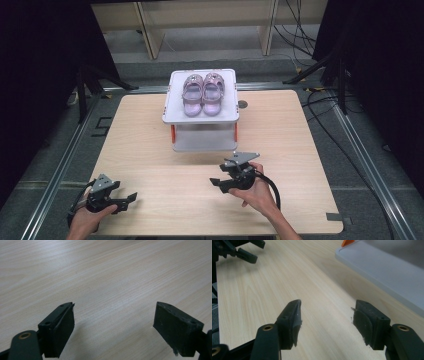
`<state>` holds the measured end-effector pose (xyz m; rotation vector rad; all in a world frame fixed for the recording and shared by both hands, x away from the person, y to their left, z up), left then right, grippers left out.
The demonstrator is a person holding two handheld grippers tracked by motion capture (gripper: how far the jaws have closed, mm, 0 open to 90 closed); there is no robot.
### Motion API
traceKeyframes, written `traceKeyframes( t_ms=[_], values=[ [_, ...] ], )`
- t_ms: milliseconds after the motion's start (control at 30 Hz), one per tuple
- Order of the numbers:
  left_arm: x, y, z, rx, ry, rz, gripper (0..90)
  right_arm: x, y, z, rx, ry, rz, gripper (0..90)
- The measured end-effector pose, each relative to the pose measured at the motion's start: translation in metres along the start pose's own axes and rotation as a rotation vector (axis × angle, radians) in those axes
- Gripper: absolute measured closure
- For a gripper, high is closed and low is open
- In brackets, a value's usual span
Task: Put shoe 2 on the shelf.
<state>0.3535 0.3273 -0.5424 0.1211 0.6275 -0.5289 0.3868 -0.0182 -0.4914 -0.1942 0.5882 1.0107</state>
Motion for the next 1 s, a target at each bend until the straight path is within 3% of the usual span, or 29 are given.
traceKeyframes(
  t_ms=[67, 133, 200, 267, 500, 533, 600, 767, 900, 933, 1000],
  values=[
    [0.0, 0.002, 0.0, 0.022, 0.005, 0.001, 16.4, -0.001, 0.001, -0.006, 0.012, 0.006, -0.01, 36.4],
    [0.0, -0.001, -0.001, -0.002, 0.003, -0.001, 16.4, -0.002, 0.002, -0.01, 0.015, 0.005, -0.005, 33.6],
    [0.001, 0.001, -0.003, 0.024, 0.024, 0.001, 16.4, -0.003, 0.003, -0.015, 0.025, 0.009, -0.012, 30.3],
    [0.002, -0.001, -0.003, 0.006, 0.016, -0.001, 16.4, -0.003, 0.005, -0.02, 0.035, 0.019, -0.001, 27.4],
    [0.002, 0.001, -0.003, 0.041, 0.024, -0.003, 16.1, -0.011, 0.003, -0.031, 0.062, 0.013, -0.035, 22.6],
    [0.002, -0.001, -0.003, 0.024, 0.019, -0.003, 16.0, -0.012, 0.002, -0.033, 0.069, 0.015, -0.042, 21.9],
    [0.002, -0.001, -0.003, 0.039, 0.021, -0.007, 15.9, -0.013, 0.001, -0.036, 0.077, 0.015, -0.051, 21.5],
    [0.002, -0.003, -0.004, 0.03, 0.019, -0.012, 16.0, -0.015, 0.003, -0.044, 0.113, 0.023, -0.049, 20.5],
    [0.002, -0.002, -0.004, 0.028, 0.02, -0.006, 16.0, -0.017, 0.003, -0.046, 0.102, 0.024, -0.051, 20.2],
    [0.002, 0.0, -0.003, 0.056, 0.021, -0.005, 16.0, -0.017, 0.003, -0.046, 0.102, 0.023, -0.052, 20.2],
    [0.001, 0.0, -0.004, 0.044, 0.027, 0.003, 16.0, -0.018, 0.002, -0.047, 0.107, 0.024, -0.06, 20.2]
  ],
)
Point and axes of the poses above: each handheld gripper's, and its own axes: x roughly forward along the jaws, z roughly out of its top, y roughly to its left, the point moved 8 cm from there along x, roughly forward along the jaws, and after that the axes turned 4 degrees about -y, right-handed, at the moved point
